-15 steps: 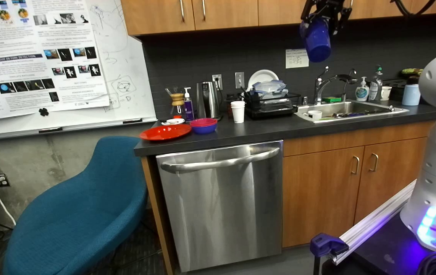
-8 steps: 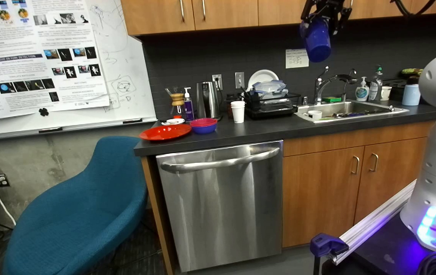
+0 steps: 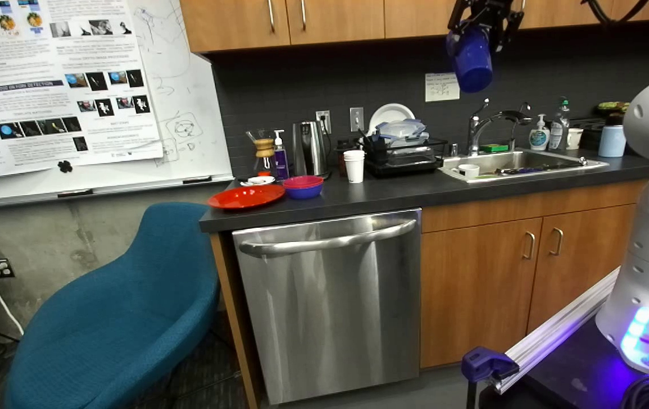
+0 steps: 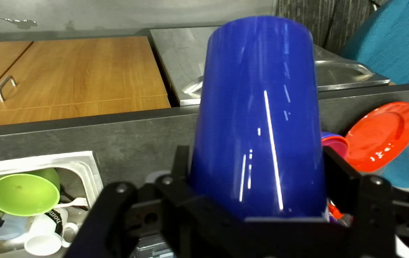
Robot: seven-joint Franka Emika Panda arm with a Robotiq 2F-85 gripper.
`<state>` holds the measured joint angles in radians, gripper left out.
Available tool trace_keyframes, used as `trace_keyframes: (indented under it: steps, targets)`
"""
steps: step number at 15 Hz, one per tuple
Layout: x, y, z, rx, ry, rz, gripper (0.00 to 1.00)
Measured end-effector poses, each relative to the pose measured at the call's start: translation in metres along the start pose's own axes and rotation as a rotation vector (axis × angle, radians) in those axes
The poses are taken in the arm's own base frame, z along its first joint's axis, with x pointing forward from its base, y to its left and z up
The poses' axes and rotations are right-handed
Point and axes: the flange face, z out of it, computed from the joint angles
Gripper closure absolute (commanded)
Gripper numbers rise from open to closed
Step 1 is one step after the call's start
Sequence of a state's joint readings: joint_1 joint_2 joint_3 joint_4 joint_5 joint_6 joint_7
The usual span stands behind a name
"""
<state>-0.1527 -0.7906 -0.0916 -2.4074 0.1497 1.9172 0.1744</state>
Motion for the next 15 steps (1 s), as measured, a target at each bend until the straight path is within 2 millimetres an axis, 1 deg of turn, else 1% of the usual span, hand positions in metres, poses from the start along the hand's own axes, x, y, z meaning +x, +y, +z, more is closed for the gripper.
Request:
trace_keyframes:
  steps: [7,8,13,15]
  targets:
    - [0.0000,0.0000,0.0000,0.000,0.000,0.000,0.15]
    - [0.0000,0.0000,0.0000,0.000,0.000,0.000,0.40]
    - [0.0010,0.0002,-0.0005,0.002,0.010,0.017,0.40]
    - [0.0066,0.0000,-0.0060,0.007,0.067,0.071,0.40]
